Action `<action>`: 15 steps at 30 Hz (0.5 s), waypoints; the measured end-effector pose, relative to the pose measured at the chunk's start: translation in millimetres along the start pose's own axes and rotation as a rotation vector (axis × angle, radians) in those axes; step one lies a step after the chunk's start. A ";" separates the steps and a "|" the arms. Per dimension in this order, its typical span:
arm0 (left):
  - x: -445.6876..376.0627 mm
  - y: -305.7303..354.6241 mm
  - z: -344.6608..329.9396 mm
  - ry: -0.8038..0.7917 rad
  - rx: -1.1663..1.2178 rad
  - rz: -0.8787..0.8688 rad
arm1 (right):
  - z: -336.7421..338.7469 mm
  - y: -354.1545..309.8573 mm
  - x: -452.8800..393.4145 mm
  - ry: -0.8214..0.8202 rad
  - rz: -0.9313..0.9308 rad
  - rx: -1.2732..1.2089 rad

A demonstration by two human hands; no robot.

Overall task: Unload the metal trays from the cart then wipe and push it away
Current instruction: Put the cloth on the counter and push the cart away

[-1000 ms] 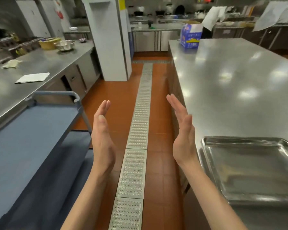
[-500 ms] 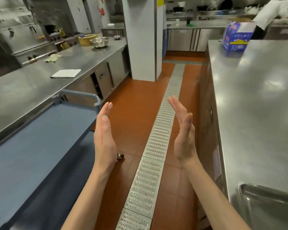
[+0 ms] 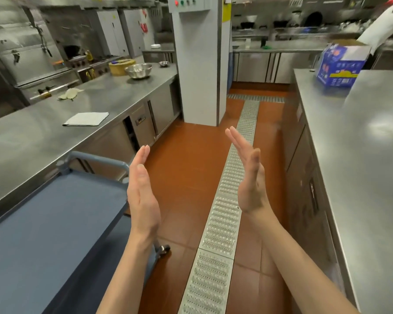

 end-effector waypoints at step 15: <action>-201.4 -106.6 2.6 0.099 -0.069 -0.011 | -19.8 115.2 -219.5 -0.106 0.075 -0.047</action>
Point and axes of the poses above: each hand's wrist, its own x-axis away from the middle knuckle, its own z-axis out of the back of the hand, y = z × x, the point moved 6 cm from there along -x, towards the middle knuckle, and after that the axes turned 15 degrees about -y, right-handed, at the moved point
